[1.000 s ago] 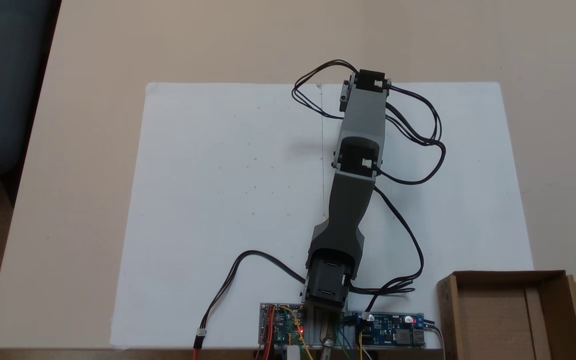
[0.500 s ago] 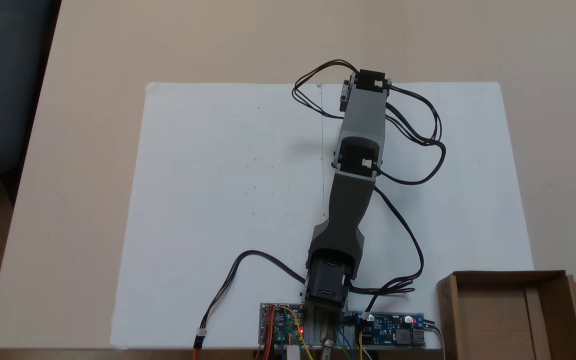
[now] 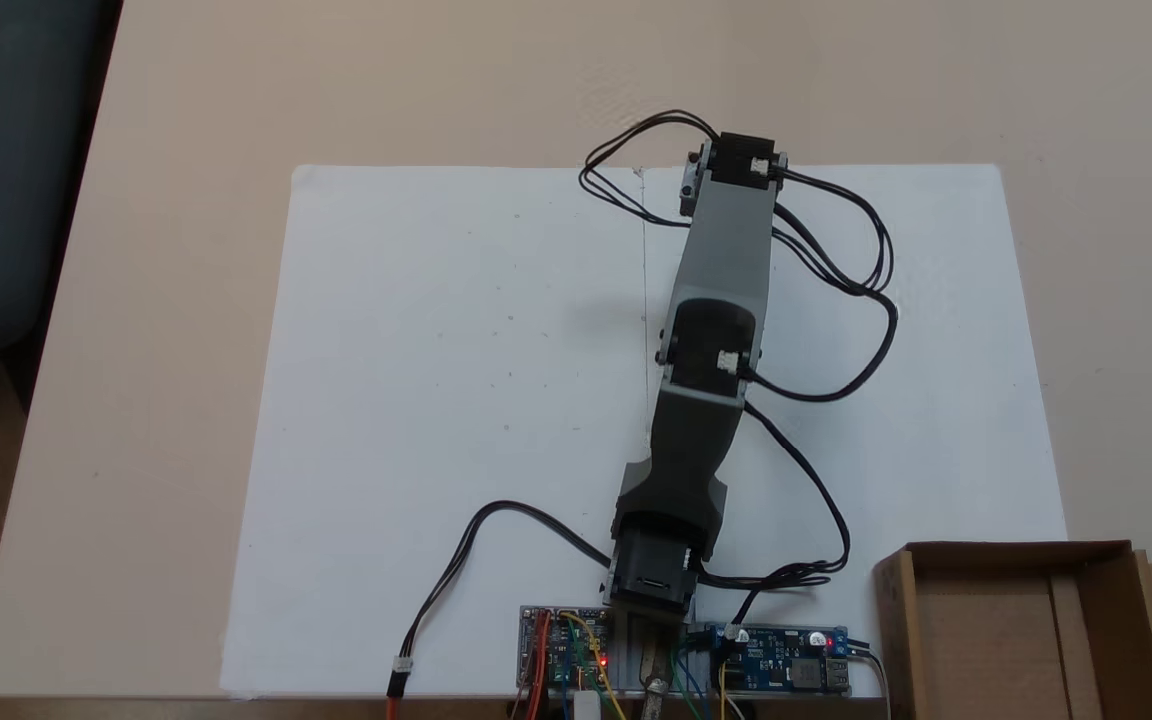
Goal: Grasp a green dice and put it in the bin.
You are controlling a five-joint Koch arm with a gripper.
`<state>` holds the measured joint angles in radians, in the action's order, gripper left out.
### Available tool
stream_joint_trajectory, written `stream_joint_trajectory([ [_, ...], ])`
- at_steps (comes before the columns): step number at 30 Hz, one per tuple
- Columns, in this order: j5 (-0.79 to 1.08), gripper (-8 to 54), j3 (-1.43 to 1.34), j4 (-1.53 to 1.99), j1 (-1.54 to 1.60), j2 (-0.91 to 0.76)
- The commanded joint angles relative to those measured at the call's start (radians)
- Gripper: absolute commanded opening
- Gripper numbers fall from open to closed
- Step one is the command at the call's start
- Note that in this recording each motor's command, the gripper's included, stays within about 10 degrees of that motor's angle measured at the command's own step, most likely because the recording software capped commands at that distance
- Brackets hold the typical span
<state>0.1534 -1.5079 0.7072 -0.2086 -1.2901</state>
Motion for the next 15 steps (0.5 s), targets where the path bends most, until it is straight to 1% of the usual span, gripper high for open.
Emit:
stream_joint_trajectory([
  [1,-0.124,12.0,0.023,0.084,-0.02,-0.127],
  [4,-0.189,12.0,0.026,0.101,-0.038,-0.216],
  [6,-0.241,12.0,0.049,0.106,-0.067,-0.239],
  [11,-0.314,12.0,0.13,0.103,-0.187,-0.245],
  [15,-0.324,12.0,0.163,0.101,-0.319,-0.245],
])
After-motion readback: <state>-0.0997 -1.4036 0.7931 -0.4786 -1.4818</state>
